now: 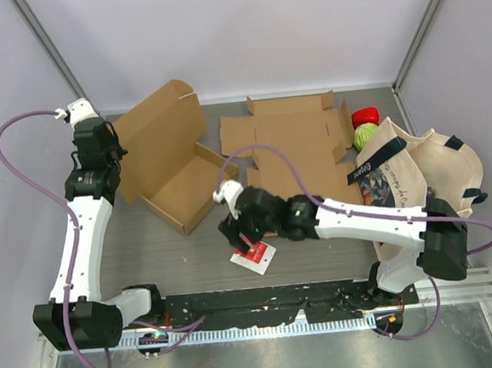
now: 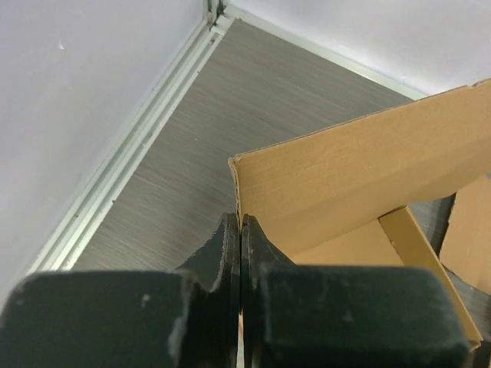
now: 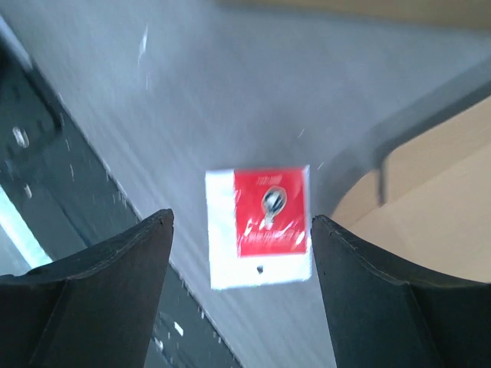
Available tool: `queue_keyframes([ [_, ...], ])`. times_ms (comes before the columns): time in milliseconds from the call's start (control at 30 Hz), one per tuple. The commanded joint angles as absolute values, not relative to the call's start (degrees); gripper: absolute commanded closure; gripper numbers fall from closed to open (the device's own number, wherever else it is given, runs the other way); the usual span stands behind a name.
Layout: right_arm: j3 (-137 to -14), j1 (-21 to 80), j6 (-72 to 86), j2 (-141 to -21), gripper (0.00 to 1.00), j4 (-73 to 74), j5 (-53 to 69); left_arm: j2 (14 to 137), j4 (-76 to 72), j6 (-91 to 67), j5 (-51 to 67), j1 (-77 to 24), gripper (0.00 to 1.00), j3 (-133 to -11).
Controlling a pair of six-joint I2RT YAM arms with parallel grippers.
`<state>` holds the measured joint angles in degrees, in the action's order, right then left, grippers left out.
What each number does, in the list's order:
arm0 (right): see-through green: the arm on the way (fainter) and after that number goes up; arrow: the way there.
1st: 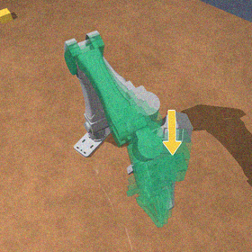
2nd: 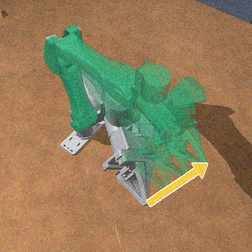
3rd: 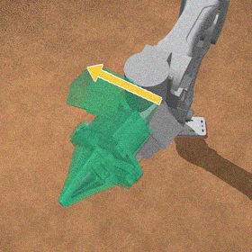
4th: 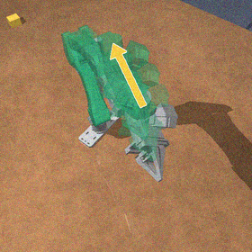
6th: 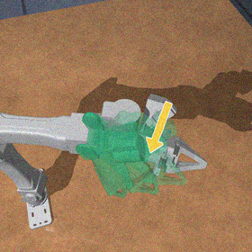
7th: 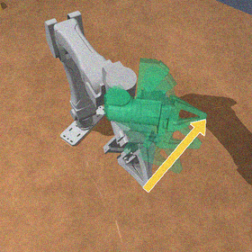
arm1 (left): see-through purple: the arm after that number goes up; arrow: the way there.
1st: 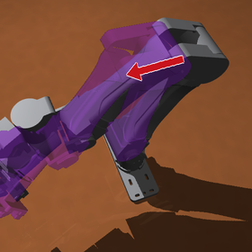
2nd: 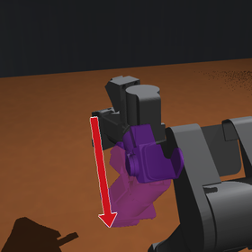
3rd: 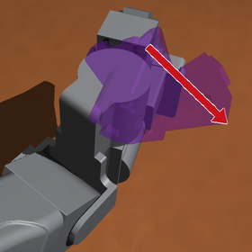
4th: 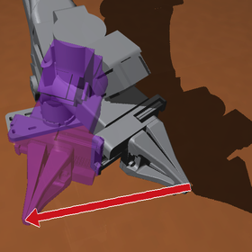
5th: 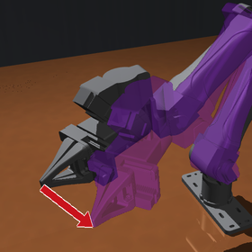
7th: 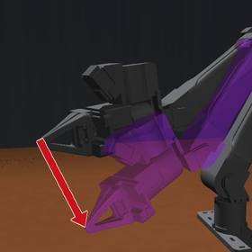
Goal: Fold the paper box
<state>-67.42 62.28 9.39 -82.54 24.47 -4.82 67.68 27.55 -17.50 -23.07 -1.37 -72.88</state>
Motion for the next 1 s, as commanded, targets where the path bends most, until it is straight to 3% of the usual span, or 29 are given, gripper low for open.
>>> queue_keyframes([
  [0, -61.01, 67.92, 8.88, -82.26, 0.22, 20.92, -9.93, 63.81, 21.09, -19.51, -19.95, -0.7, 1.0, -70.4],
  [167, -57.4, 72.59, 9.41, -87.61, 0.22, 19.6, -11.95, 64.16, 22.76, -19.6, -20.13, -0.53, 1.0, -69.96],
  [667, -54.59, 72.51, 7.38, -97.82, 0.21, 12.05, -9.14, 61.17, 20.83, -17.93, -19.95, -0.53, 1.0, -66.27],
  [767, -53.44, 72.42, 8.26, -99.23, 0.28, 11.51, -11.94, 60.82, 20.57, -17.93, -19.78, -0.53, 1.0, -65.65],
  [967, -50.02, 72.68, 9.41, -95.81, 0.58, 7.22, -15.29, 60.03, 19.51, -17.31, -19.86, -0.53, 1.0, -64.25],
])
